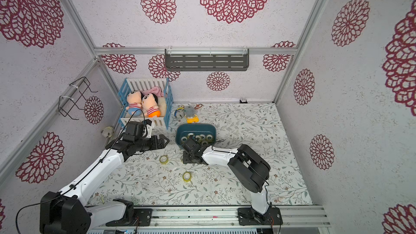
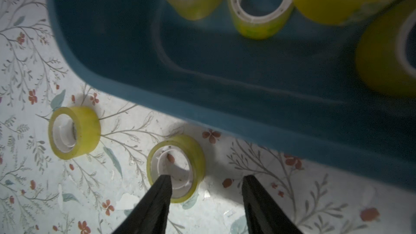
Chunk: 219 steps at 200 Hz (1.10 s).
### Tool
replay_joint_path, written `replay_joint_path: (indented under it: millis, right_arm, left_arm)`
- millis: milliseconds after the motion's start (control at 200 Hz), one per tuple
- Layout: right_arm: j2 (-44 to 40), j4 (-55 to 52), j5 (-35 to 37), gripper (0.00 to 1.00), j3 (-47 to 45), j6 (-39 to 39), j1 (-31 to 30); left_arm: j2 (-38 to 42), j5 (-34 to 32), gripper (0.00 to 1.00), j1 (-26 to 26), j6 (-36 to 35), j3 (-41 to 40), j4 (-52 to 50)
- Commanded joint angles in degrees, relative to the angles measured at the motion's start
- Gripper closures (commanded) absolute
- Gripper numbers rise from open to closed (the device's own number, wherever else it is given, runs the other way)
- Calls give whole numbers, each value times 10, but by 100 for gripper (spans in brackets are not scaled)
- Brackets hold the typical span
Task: Put the transparent tape into the storage box
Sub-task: Move the tape to the center of the board, then pick up the tape at the center of the board.
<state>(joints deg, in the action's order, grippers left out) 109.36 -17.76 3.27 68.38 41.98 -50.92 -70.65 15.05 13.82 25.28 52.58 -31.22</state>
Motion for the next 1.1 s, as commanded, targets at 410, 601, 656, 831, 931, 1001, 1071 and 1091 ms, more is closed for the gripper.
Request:
replay_joint_path:
  millis: [410, 601, 656, 831, 931, 1001, 1071, 1091]
  right_arm:
    - [-65, -84, 90, 44, -17, -6, 18]
    - [-101, -75, 82, 44, -47, -24, 32]
    - [-111, -65, 74, 44, -53, -31, 33]
    - [-101, -51, 35, 44, -43, -53, 34]
    - [-90, -36, 11, 44, -36, -58, 34]
    - [-83, -33, 4, 44, -30, -57, 34]
    - [-74, -39, 10, 44, -22, -54, 34]
    - [-71, -40, 11, 44, -21, -54, 34]
  left_arm:
    - [7, -11, 3, -2, -7, 9, -1]
    - [4, -8, 3, -2, -8, 10, -2]
    - [6, -9, 3, -2, -7, 11, -3]
    - [10, -9, 3, -2, -7, 10, -1]
    - [11, -9, 3, -2, -7, 10, -2]
    - [12, -11, 3, -2, -8, 10, -2]
    - [14, -12, 3, -2, -8, 10, -2]
    - [15, -12, 3, -2, -8, 10, -2]
